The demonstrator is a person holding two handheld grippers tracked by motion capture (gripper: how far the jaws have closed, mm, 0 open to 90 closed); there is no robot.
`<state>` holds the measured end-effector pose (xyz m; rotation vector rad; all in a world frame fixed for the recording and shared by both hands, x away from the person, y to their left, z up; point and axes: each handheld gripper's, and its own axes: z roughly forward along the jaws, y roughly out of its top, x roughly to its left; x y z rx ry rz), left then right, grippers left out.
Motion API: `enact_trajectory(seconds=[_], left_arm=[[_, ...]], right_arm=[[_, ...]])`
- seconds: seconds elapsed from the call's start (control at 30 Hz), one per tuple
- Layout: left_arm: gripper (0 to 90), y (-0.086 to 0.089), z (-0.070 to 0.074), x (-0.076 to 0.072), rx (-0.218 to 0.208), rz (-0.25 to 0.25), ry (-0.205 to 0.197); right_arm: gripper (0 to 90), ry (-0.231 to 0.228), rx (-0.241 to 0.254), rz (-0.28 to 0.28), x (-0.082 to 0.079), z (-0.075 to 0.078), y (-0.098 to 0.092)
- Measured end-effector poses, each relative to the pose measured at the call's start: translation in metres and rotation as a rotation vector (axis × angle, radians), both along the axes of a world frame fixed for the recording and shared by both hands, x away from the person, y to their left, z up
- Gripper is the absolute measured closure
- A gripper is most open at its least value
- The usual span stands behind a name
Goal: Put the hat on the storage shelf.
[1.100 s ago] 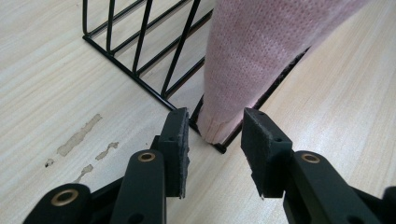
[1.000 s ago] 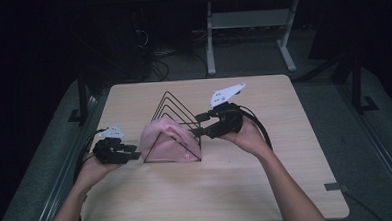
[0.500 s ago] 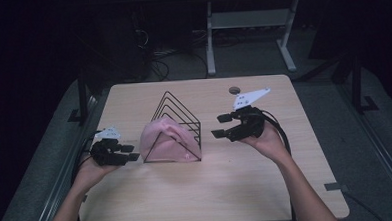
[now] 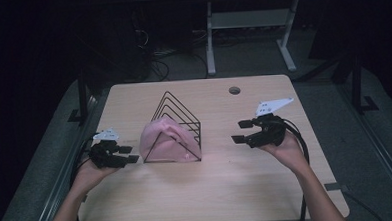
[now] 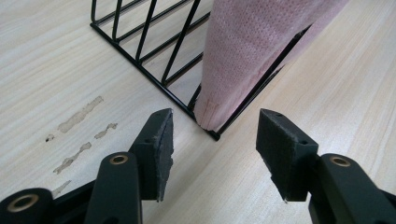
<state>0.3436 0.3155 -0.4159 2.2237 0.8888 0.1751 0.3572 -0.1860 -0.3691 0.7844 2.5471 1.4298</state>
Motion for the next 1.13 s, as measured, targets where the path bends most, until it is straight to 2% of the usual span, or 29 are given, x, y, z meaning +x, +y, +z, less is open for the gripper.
enact_trajectory(seconds=[0.3, 0.6, 0.67, 0.8, 0.9, 1.0, 1.13], left_arm=[[39.7, 0.003, -0.002, -0.005, -0.02, 0.028, 0.01], [36.1, 0.003, -0.005, -0.012, -0.015, 0.03, 0.0], [34.7, 0.003, -0.006, -0.014, -0.029, 0.037, 0.001], [33.3, 0.004, -0.007, -0.022, -0.042, 0.029, -0.004], [32.7, 0.006, -0.009, -0.029, -0.057, 0.048, -0.005], [29.1, 0.005, -0.01, -0.032, -0.05, 0.049, -0.009], [28.6, -0.001, -0.011, -0.042, -0.058, 0.055, -0.039]], right_arm=[[31.1, 0.025, -0.003, -0.049, -0.009, -0.015, -0.023], [30.4, 0.061, -0.001, -0.112, -0.028, -0.037, -0.057], [30.3, 0.06, -0.001, -0.119, -0.03, -0.04, -0.06], [29.5, 0.066, -0.008, -0.144, -0.043, -0.049, -0.072], [29.1, 0.073, -0.006, -0.167, -0.056, -0.06, -0.081], [28.4, 0.076, -0.003, -0.175, -0.063, -0.065, -0.085], [26.4, 0.069, -0.002, -0.198, -0.08, -0.07, -0.093]])
